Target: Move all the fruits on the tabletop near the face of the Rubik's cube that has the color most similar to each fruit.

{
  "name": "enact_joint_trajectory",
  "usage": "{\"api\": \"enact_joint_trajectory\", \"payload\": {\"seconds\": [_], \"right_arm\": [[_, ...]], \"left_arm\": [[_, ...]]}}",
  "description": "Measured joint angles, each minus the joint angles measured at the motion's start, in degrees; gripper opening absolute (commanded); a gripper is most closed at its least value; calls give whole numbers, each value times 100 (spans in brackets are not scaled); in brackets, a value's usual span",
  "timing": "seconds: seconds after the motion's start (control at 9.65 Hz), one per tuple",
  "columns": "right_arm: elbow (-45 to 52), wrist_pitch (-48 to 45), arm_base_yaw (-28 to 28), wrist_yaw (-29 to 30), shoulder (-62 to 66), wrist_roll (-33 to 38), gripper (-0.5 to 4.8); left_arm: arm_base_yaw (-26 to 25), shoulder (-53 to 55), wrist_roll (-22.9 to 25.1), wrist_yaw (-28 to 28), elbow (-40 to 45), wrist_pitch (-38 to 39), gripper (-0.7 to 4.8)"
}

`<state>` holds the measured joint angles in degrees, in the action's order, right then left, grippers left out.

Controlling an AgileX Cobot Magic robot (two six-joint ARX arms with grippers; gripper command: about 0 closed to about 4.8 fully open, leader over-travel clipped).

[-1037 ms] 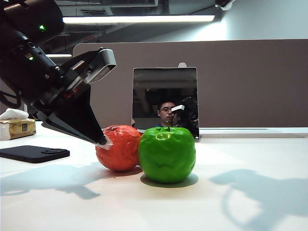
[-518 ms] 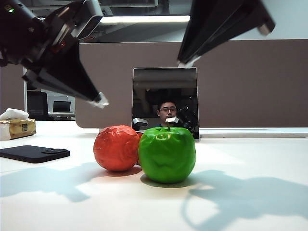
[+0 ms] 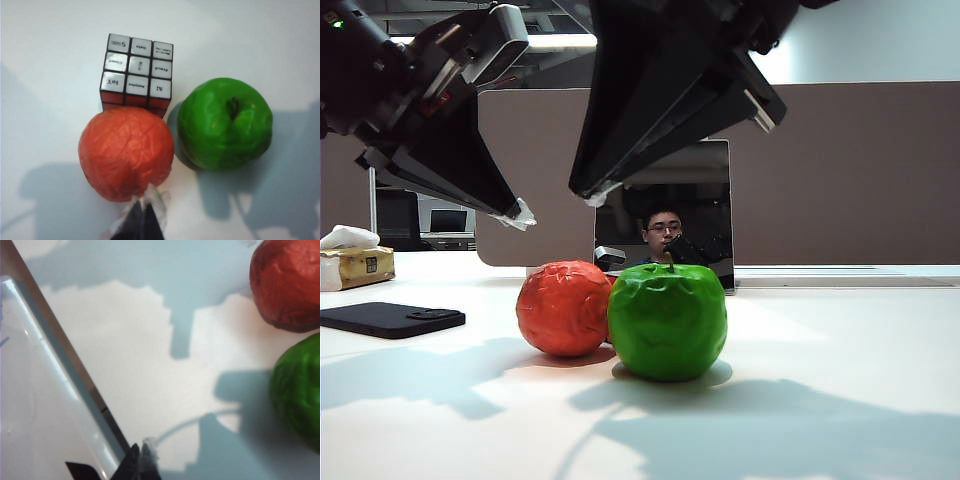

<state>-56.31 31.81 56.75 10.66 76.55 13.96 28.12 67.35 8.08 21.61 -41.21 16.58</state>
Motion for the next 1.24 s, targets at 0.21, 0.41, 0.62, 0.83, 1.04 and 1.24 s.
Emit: {"api": "enact_joint_trajectory", "payload": {"seconds": [0.21, 0.41, 0.62, 0.83, 1.04, 1.24], "right_arm": [[2, -177, -59, -177, 616, 107, -1], [0, -293, -74, -597, 645, 116, -1], [0, -166, -96, -940, 645, 131, -1], [0, -44, -197, -1071, 645, 136, -1], [0, -22, -442, -1029, 645, 138, -1], [0, -79, -284, -481, 645, 142, -1]], "left_arm": [[0, -2, 0, 0, 0, 0, -5], [0, -2, 0, 0, 0, 0, -5], [0, -2, 0, 0, 0, 0, -5], [0, -2, 0, 0, 0, 0, -5], [0, -2, 0, 2, 0, 0, -5], [0, -2, 0, 2, 0, 0, -5]]}}
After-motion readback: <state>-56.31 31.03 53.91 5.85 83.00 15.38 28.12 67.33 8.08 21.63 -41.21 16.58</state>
